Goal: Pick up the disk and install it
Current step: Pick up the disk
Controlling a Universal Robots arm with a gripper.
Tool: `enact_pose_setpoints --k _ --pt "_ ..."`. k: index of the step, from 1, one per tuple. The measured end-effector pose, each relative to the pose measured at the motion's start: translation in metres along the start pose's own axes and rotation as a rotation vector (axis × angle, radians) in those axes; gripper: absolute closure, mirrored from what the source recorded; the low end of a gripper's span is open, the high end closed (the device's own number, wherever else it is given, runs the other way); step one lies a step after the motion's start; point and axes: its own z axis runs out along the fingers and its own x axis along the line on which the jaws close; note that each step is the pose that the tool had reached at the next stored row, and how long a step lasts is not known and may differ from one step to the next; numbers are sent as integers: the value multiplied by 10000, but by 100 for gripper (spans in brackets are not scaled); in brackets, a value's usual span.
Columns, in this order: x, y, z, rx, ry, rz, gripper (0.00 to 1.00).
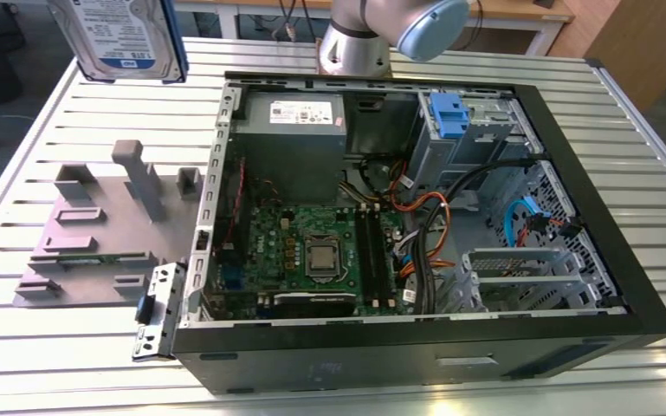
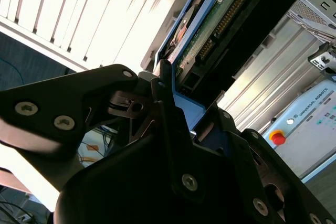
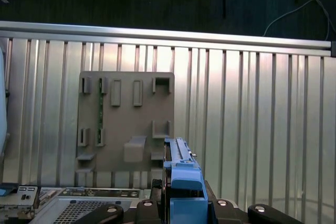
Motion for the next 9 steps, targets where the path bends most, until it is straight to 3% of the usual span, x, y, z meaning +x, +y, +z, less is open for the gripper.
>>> enact_pose_setpoints --k 9 --pt "1 -34 -1 0 0 0 63"
